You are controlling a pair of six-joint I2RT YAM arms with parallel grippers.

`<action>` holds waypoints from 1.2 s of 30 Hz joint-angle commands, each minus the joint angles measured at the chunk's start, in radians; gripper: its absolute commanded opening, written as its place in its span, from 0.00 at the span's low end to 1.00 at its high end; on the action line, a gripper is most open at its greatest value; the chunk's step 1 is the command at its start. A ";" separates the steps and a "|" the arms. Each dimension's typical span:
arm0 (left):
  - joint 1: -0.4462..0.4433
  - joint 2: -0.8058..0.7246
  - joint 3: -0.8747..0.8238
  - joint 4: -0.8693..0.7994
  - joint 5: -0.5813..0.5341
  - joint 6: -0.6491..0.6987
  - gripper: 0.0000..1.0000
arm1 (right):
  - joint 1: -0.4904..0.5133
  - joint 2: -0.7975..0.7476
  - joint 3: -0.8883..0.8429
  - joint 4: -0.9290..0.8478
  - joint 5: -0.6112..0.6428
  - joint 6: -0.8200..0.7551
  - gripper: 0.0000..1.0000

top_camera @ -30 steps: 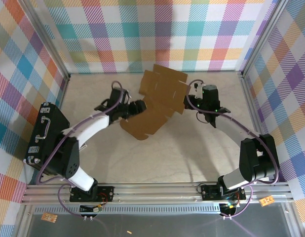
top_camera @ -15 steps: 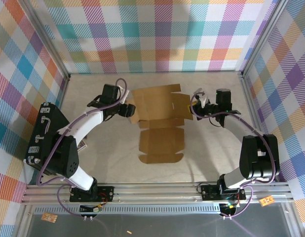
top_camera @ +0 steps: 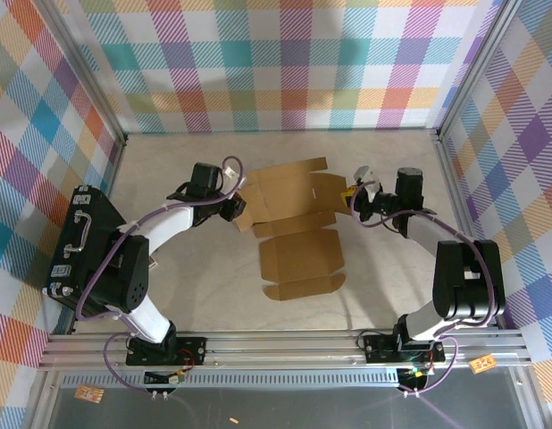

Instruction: Fold the paper box

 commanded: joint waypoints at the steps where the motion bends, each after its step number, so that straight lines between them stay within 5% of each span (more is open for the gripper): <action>1: -0.031 -0.037 -0.037 0.103 -0.076 -0.057 0.16 | 0.031 -0.005 -0.041 0.119 0.082 0.021 0.00; 4: -0.072 -0.054 -0.096 0.267 -0.130 -0.139 0.09 | 0.097 -0.018 -0.038 0.069 0.227 0.037 0.08; 6: -0.105 -0.058 -0.144 0.380 -0.144 -0.134 0.06 | 0.109 -0.043 -0.018 0.009 0.290 0.140 0.38; 8: -0.123 -0.050 -0.197 0.495 -0.171 -0.118 0.06 | 0.108 -0.108 0.030 -0.172 0.412 0.292 0.56; 13: -0.136 -0.039 -0.275 0.627 -0.159 -0.041 0.06 | 0.108 -0.296 0.217 -0.764 0.452 0.583 0.75; 18: -0.143 -0.020 -0.254 0.626 -0.152 -0.021 0.06 | 0.115 -0.293 0.496 -1.036 0.389 0.950 0.72; 22: -0.160 -0.018 -0.253 0.625 -0.194 -0.046 0.06 | 0.220 -0.396 0.411 -0.835 0.506 1.528 0.74; 24: -0.167 -0.022 -0.258 0.623 -0.224 -0.053 0.06 | 0.358 -0.448 0.343 -0.719 0.674 1.727 0.99; 25: -0.167 -0.027 -0.262 0.620 -0.231 -0.059 0.07 | 0.411 -0.434 0.373 -0.770 0.732 1.815 0.99; 28: -0.167 -0.032 -0.260 0.612 -0.239 -0.075 0.07 | 0.491 -0.342 0.457 -0.855 0.803 1.951 0.99; 31: -0.169 -0.027 -0.250 0.591 -0.233 -0.090 0.08 | 0.520 -0.267 0.400 -0.736 0.841 2.058 0.99; 36: -0.178 -0.039 -0.256 0.578 -0.235 -0.116 0.08 | 0.546 -0.116 0.404 -0.557 0.872 2.121 0.79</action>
